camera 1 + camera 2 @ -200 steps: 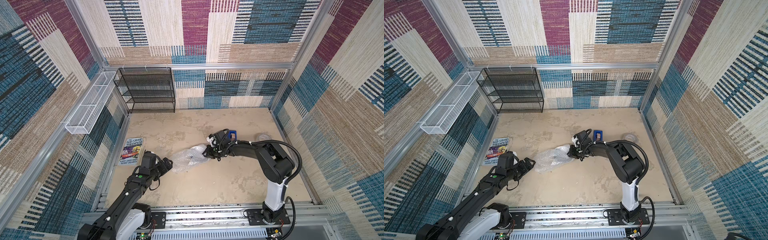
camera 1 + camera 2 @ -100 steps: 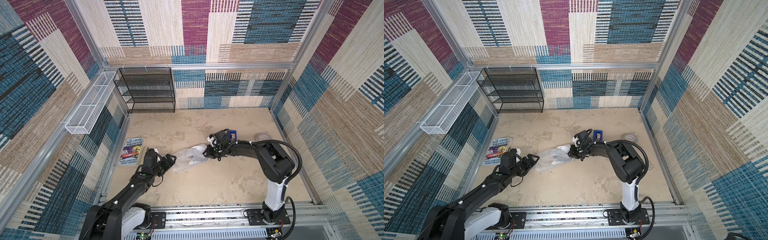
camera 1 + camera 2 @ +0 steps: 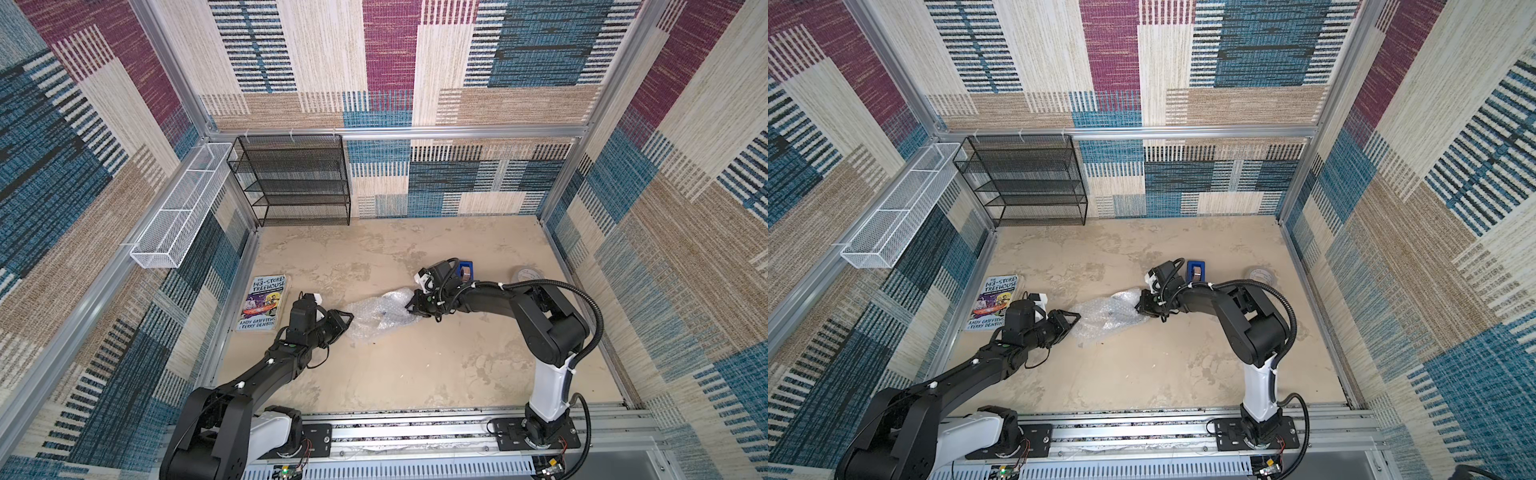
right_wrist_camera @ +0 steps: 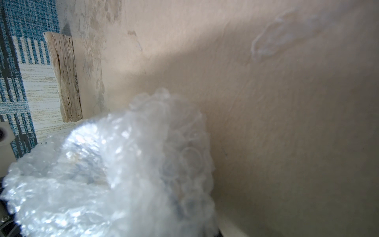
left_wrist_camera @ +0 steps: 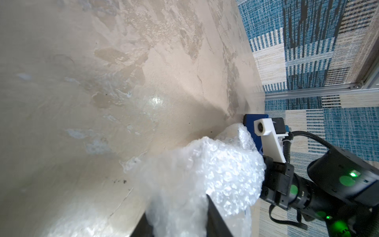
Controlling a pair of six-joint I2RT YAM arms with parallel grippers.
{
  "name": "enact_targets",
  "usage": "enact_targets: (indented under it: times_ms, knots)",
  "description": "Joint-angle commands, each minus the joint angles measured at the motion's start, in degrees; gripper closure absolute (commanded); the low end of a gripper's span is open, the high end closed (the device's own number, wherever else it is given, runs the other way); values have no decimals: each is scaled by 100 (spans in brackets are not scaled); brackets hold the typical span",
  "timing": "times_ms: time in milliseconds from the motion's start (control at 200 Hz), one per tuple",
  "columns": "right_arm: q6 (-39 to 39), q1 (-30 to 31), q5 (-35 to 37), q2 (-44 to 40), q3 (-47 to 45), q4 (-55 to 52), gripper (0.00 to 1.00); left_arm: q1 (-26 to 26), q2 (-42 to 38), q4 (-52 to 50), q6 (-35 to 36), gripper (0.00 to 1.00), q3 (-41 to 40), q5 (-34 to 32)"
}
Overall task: Wrap bowls in bubble wrap
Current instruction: Wrap the bowl in bubble wrap.
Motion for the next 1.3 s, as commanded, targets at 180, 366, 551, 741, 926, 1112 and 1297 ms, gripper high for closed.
enact_targets:
  times_ms: [180, 366, 551, 741, 926, 1112, 1297]
  knots:
    - [-31, 135, 305, 65, 192, -172, 100, -1, 465, 615, 41, 100, 406, 678]
    - [-49, 227, 497, 146, 310, -292, 100, -75, 702, 1166, -72, 100, 612, 961]
    - [-58, 312, 727, 323, 522, -530, 100, -283, 726, 1310, -44, 100, 997, 1211]
    - [-78, 391, 872, 494, 734, -707, 100, -601, 887, 1309, -1, 100, 1400, 1208]
    - [-85, 448, 920, 525, 819, -751, 100, -937, 1422, 1517, 20, 100, 1672, 1172]
    - [-77, 521, 883, 534, 901, -760, 100, -1203, 2100, 1854, -83, 100, 1912, 1186]
    - [-43, 580, 785, 546, 914, -683, 100, -1339, 2697, 2306, -210, 100, 2098, 1294]
